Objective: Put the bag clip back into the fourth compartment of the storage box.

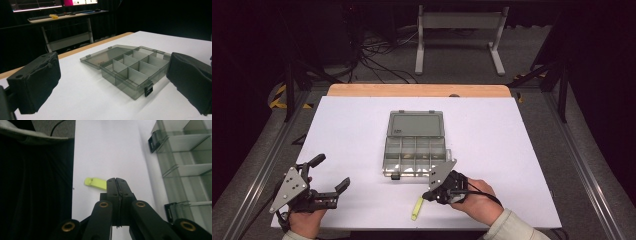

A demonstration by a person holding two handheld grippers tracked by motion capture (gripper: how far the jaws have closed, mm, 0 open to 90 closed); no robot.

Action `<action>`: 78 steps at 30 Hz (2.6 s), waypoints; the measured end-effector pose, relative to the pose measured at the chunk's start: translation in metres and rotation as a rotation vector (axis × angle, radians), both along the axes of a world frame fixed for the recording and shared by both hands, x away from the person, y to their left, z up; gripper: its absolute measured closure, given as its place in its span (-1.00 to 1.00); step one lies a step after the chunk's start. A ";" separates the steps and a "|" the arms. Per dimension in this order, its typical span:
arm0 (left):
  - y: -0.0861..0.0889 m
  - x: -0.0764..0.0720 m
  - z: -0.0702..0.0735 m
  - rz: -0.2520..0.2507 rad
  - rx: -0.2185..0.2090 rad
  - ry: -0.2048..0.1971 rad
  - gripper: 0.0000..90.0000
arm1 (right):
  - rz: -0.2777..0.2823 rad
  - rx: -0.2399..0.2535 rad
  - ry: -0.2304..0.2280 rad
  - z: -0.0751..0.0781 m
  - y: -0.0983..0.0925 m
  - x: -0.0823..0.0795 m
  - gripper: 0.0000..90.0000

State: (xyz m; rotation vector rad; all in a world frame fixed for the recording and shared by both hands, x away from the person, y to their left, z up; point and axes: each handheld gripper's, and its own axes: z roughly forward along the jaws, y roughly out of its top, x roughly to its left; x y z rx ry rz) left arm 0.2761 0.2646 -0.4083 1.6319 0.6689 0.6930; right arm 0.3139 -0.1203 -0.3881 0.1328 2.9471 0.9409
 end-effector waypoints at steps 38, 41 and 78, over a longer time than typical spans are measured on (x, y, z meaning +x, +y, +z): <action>0.004 -0.002 0.000 0.006 -0.007 -0.004 -1.00 | 0.146 -0.172 0.053 -0.044 0.037 -0.014 1.00; 0.004 -0.002 0.000 0.006 -0.010 -0.004 -1.00 | 0.142 -0.164 0.051 -0.044 0.039 -0.015 1.00; 0.005 -0.002 0.000 0.006 -0.019 -0.009 -1.00 | 0.028 -0.059 0.031 -0.050 0.066 0.006 1.00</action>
